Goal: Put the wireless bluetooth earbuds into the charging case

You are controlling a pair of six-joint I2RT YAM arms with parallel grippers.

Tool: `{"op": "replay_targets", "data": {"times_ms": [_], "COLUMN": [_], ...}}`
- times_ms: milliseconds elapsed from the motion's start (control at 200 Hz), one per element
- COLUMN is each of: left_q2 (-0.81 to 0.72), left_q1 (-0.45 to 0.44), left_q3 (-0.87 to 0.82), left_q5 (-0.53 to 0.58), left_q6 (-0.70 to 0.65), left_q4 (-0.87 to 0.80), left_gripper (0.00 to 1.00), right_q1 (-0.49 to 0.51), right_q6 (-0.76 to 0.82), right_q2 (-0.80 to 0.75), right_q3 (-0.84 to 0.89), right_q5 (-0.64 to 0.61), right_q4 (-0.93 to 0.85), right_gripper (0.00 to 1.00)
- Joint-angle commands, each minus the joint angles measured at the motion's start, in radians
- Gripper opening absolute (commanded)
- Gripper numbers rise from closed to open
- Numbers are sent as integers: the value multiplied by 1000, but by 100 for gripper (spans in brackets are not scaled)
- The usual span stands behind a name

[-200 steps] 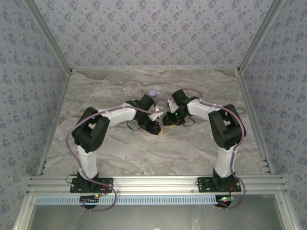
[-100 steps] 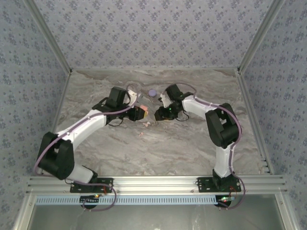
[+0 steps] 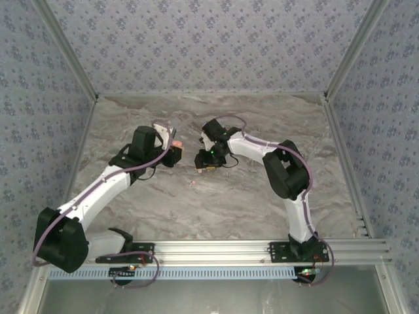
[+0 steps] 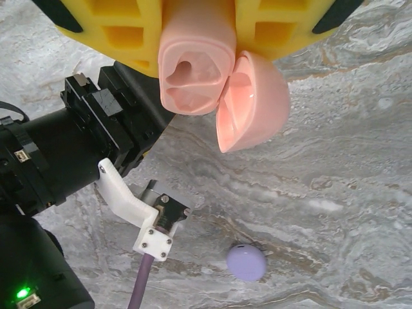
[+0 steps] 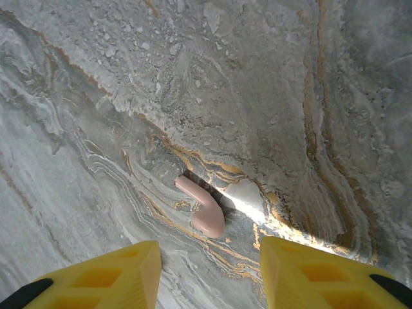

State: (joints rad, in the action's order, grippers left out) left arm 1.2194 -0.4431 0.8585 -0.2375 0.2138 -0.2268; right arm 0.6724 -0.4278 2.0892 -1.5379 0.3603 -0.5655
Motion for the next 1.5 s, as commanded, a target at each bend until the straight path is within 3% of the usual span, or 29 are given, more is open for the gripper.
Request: {"op": "replay_targets", "data": {"times_ms": [0,750,1219,1354,1494], "left_q2": [-24,-44,-57,-51,-42], "left_q1": [5,11,20,21,21], "left_q3": [-12,-40,-58,-57,-52], "left_q5": [41,49,54,52,46], "left_q6": [-8,-16,-12,-13,-7], "left_q4": [25,26,24,21,23], "left_gripper": [10,10,10,10,10], "right_q1": [23,95,139,132,117], "right_q6": [-68,-105,-82,-24,53], "right_q2": [24,145,215,191,133], "right_q3": [-51,-181,-237,-212,-155], "right_q5": [-84,-234,-328,-356,-405], "right_q4": [-77,-201,-268,-277,-283], "right_gripper": [46,43,28,19,19]}}
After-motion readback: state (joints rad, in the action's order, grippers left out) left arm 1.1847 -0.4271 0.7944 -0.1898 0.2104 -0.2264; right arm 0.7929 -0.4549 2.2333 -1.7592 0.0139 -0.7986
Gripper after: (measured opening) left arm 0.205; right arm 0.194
